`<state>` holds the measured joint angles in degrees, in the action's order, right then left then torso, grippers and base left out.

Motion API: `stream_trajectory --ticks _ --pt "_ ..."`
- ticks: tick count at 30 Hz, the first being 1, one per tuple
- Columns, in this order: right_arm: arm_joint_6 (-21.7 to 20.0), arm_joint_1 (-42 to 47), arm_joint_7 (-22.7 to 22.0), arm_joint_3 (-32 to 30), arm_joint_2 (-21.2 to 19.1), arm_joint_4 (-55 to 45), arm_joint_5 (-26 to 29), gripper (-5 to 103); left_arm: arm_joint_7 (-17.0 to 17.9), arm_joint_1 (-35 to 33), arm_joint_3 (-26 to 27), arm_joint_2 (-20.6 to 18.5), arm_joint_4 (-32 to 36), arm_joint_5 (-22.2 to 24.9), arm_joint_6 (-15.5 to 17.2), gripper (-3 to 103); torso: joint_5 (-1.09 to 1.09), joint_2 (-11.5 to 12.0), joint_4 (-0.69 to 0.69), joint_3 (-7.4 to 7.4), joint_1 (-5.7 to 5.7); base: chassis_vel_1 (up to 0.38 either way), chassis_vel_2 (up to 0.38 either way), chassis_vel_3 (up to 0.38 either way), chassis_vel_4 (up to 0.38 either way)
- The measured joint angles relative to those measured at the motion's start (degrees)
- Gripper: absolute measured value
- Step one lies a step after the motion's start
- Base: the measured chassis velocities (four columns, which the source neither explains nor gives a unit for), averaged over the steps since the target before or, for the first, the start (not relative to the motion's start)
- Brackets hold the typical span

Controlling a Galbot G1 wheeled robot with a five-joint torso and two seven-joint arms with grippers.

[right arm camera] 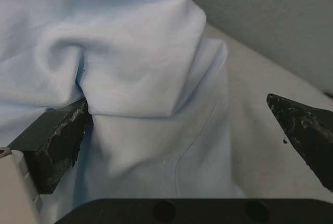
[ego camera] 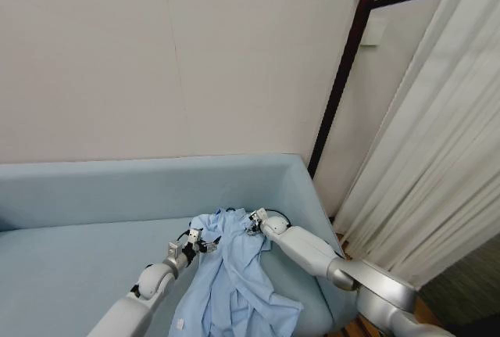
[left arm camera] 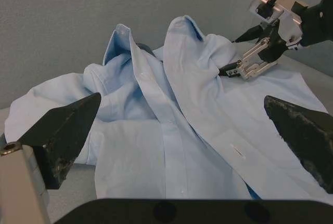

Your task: Pick up the clothes from the sofa and hang them on the clothes hanger.

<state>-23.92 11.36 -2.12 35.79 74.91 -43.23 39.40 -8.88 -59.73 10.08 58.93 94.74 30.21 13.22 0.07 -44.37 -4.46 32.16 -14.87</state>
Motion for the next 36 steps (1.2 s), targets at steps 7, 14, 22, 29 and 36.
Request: stream_trajectory --ticks 7,14,22,29,36 --pt "3.2 -0.7 0.1 -0.3 0.5 2.1 -1.2 100 -0.2 0.2 -0.6 0.9 -0.8 -0.2 -0.4 100 0.01 0.0 0.0 0.0 0.0 0.0 0.0 0.0 0.0" --pt "0.9 0.4 4.7 -0.1 -1.8 -1.7 1.9 100 -0.2 1.0 -1.0 1.0 -1.3 -0.2 -0.4 100 0.01 0.0 -0.02 0.0 0.01 0.0 0.0 0.0 0.0" --pt "2.8 -0.4 12.8 -1.6 1.3 4.8 1.9 100 -0.2 0.7 -0.9 0.7 -1.1 -0.2 -0.4 100 0.01 0.0 0.01 0.0 0.01 0.0 0.0 0.0 0.0" --pt "3.2 -0.4 15.5 -1.7 1.3 5.3 1.4 97 -0.2 0.6 -0.8 0.7 -1.1 -0.2 -0.4 100 0.01 0.0 -0.01 0.0 0.01 0.0 0.0 0.0 0.0" --pt "4.8 -0.4 15.7 -1.6 1.7 6.8 -0.8 65 -0.2 0.8 -0.8 0.7 -1.1 0.0 -0.4 100 0.01 0.0 0.0 0.0 0.01 0.0 0.0 0.0 0.0"
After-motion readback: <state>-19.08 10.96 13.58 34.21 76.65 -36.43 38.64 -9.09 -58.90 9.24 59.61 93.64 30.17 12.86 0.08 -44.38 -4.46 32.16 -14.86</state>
